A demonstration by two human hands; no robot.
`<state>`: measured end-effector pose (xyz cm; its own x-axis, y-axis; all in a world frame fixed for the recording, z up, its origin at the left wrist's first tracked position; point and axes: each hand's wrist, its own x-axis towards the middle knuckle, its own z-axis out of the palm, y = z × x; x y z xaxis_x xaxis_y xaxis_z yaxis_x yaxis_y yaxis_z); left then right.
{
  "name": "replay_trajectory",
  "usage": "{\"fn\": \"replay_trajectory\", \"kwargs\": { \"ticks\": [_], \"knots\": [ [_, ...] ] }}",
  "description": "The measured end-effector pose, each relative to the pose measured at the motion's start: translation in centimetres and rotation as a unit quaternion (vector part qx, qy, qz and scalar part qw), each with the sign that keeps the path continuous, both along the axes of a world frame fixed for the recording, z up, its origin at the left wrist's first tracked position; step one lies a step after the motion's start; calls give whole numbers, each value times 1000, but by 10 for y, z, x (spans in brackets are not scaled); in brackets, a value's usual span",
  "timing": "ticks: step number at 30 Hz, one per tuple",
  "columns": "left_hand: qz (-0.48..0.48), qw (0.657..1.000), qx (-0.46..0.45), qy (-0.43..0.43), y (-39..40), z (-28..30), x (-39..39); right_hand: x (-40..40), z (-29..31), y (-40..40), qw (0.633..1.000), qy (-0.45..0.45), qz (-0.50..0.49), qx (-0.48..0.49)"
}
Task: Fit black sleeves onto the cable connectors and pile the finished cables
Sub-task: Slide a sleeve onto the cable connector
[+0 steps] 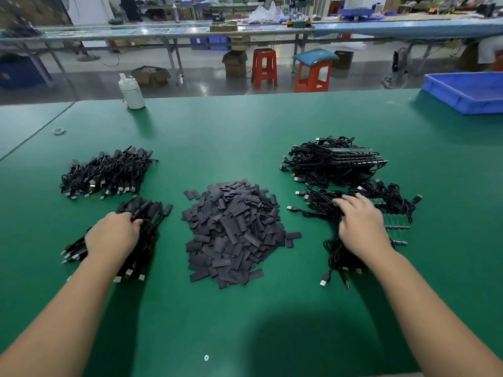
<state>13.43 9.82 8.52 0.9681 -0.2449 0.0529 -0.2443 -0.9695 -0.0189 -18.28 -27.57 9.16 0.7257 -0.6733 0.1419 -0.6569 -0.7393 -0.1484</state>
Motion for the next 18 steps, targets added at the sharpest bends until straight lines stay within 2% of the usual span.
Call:
{"fn": "replay_trajectory", "kwargs": {
  "ticks": [2,4,7,11,15,18],
  "knots": [
    [3,1000,2,-17,4,-8,3,-3,-1,-18,997,75,-22,20],
    [-14,998,15,-62,1,-10,0,-6,-3,-30,992,111,-33,43],
    [-57,990,5,-132,-10,-11,-5,-8,0,-42,993,109,-18,45],
    [-163,964,-85,-192,-38,-11,-24,-11,5,-54,993,87,-7,76],
    [-287,937,-120,-160,-86,-10,-70,-6,13,-64,989,117,-32,86],
    [-366,915,-150,-76,-124,-12,-115,3,19,-68,982,161,-40,86]
  ]
}}
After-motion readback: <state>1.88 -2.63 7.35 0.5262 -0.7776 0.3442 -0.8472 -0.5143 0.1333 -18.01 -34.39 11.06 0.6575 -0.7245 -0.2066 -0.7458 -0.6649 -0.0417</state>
